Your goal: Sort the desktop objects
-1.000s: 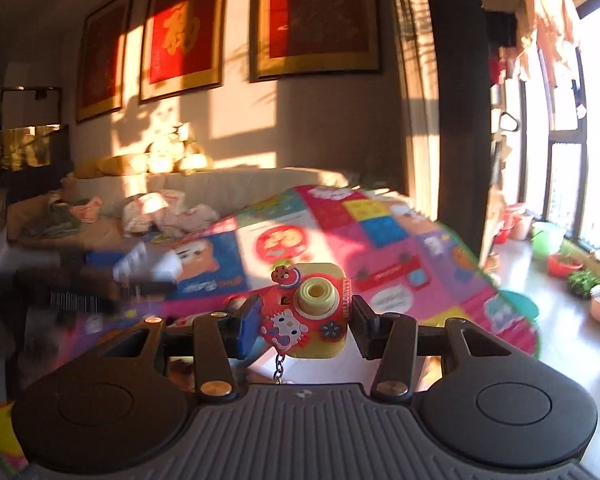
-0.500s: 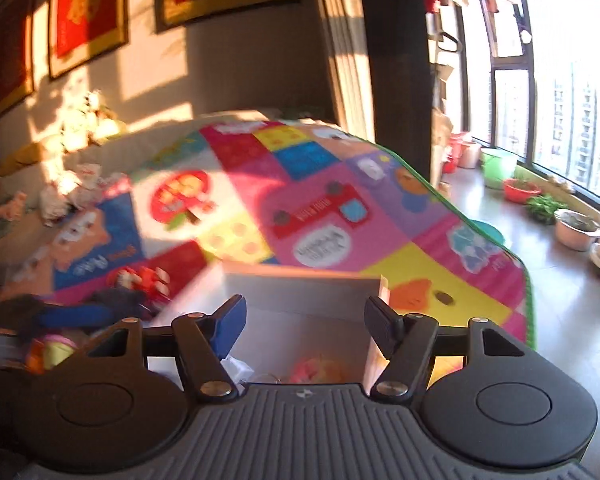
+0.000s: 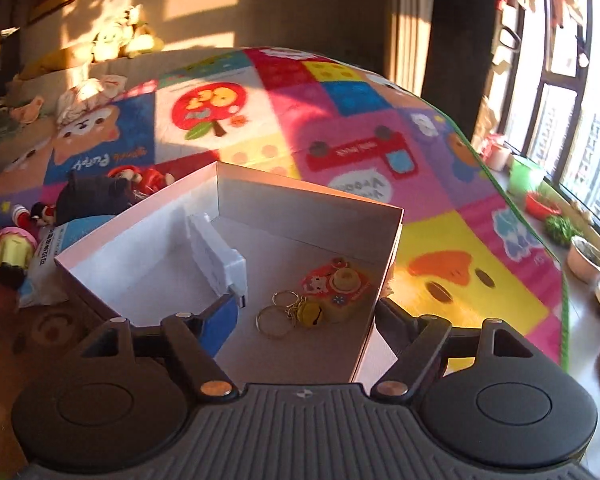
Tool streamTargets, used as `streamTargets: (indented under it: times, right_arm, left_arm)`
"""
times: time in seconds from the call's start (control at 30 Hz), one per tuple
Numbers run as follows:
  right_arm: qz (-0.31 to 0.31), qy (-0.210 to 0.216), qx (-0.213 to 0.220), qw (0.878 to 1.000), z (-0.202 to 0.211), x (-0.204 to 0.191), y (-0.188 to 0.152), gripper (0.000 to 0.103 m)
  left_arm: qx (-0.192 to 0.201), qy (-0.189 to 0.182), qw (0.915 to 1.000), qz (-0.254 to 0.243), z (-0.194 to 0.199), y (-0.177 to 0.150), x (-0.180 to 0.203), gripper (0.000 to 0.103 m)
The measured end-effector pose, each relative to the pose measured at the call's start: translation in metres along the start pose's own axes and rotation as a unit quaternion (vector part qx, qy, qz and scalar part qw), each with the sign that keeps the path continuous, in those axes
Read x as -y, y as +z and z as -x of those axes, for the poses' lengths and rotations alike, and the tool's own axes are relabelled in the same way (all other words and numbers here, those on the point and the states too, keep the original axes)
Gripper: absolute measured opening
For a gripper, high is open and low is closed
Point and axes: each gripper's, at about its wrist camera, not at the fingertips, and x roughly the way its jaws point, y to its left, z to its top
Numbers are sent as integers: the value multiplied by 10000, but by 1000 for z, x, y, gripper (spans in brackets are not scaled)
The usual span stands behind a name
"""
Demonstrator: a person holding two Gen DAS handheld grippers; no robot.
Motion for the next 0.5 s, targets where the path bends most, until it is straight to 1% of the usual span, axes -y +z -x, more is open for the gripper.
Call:
streamTargets:
  times: [0.1, 0.13, 0.17, 0.23, 0.3, 0.37, 0.43, 0.5]
  right_arm:
    - [34, 162, 10, 9999, -9, -7, 11, 76]
    - [22, 186, 33, 9998, -9, -9, 15, 76]
    - [36, 124, 109, 9999, -7, -12, 19, 76]
    - [201, -57, 429, 9989, 8, -23, 28, 76]
    - [410, -100, 765, 9962, 29, -39, 38, 76]
    - [512, 167, 920, 9943, 48, -59, 44, 76]
    - [639, 687, 954, 9910, 63, -86, 44, 76]
    - [932, 1170, 882, 9848, 68, -120, 40, 75]
  left_arm:
    - [-64, 253, 9996, 55, 2, -4, -9, 103]
    - [-54, 421, 9991, 26, 3, -5, -11, 103]
    - [-34, 648, 9979, -26, 5, -6, -15, 103]
    - [3, 1147, 9933, -113, 8, -7, -22, 103]
    - [36, 1432, 9897, -18, 15, -10, -35, 103]
    - [72, 1521, 9879, 278, 27, -14, -50, 103]
    - [112, 1698, 9842, 496, 39, -21, -60, 103]
    - [132, 2001, 9780, 572, 52, -29, -65, 103]
